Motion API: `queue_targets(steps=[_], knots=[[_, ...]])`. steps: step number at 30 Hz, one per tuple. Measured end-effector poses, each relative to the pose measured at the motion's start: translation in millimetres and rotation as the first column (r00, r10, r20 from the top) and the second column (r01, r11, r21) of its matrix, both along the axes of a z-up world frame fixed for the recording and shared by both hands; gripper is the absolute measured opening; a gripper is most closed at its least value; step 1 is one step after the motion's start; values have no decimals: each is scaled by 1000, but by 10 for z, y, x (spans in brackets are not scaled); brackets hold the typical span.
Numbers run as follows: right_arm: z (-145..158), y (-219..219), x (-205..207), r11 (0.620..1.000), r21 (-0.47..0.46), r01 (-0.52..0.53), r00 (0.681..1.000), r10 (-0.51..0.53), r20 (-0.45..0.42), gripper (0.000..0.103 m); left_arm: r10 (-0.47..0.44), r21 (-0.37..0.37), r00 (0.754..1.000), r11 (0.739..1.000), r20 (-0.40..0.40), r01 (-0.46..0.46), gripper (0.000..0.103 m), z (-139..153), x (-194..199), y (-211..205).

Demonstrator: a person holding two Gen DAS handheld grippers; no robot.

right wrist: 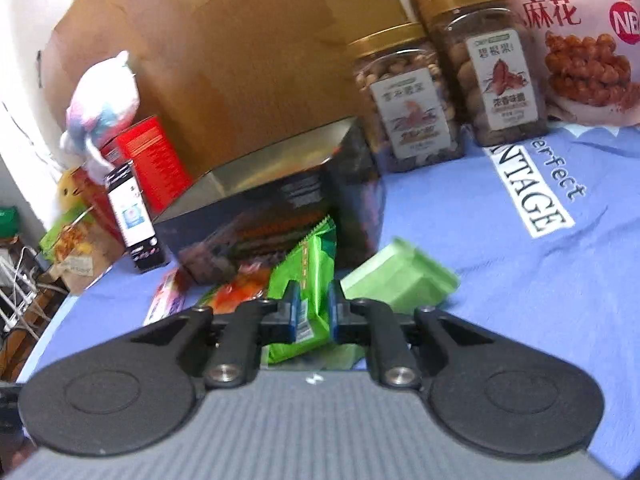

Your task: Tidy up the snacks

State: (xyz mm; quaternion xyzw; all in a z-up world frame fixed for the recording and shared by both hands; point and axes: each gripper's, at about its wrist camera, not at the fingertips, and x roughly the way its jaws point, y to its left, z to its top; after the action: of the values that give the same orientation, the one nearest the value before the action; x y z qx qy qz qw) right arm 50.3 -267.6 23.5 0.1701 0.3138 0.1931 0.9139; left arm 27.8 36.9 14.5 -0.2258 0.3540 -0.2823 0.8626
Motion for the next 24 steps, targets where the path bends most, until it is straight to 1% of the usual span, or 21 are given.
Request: queue_targets(steps=[2, 4, 6, 8, 12, 13, 14, 16, 17, 18, 19, 21, 23, 24], knots=[[-10, -47, -145, 1000, 17, 15, 1000, -15, -1, 16, 6, -5, 1000, 1000, -8, -6, 46, -10, -17, 30], [2, -147, -303, 998, 60, 34, 999, -34, -3, 16, 8, -8, 1000, 1000, -14, -9, 46, -19, -25, 49], [28, -248, -460, 995, 99, 28, 1000, -28, 3, 14, 5, -9, 1000, 1000, -15, -5, 46, -30, -44, 57], [53, -319, -628, 993, 119, 1, 1000, -1, 3, 14, -4, -8, 1000, 1000, -17, 4, 46, -39, -50, 43], [25, -426, -828, 978, 184, -100, 993, 108, -36, 14, -37, -5, 999, 999, -24, 37, 46, -66, -51, -24], [0, -442, -873, 975, 191, -116, 991, 127, -49, 14, -47, -2, 999, 999, -26, 47, 46, -74, -52, -56], [-20, -453, -910, 975, 187, -120, 989, 133, -57, 17, -57, -1, 998, 998, -28, 57, 46, -82, -53, -80], [-42, -463, -990, 989, 118, -85, 994, 92, -57, 18, -76, 3, 997, 997, -34, 76, 46, -99, -54, -143], [-48, -459, -1017, 996, 71, -59, 997, 63, -54, 25, -87, 5, 996, 996, -38, 87, 46, -106, -55, -181], [-55, -464, -1041, 998, 49, -48, 998, 51, -49, 29, -98, 6, 994, 995, -41, 98, 46, -108, -58, -217], [-53, -474, -1061, 998, 42, -48, 998, 50, -40, 35, -109, 8, 993, 994, -41, 110, 46, -109, -65, -247], [-28, -475, -1119, 997, 35, -73, 997, 73, -6, 44, -136, 13, 990, 991, -35, 136, 46, -99, -90, -295], [2, -405, -1185, 993, -3, -116, 992, 116, 41, 64, -161, 17, 986, 987, -30, 162, 46, -84, -123, -362], [8, -349, -1221, 989, -35, -144, 987, 146, 64, 68, -174, 17, 984, 985, -30, 174, 46, -80, -138, -392]])
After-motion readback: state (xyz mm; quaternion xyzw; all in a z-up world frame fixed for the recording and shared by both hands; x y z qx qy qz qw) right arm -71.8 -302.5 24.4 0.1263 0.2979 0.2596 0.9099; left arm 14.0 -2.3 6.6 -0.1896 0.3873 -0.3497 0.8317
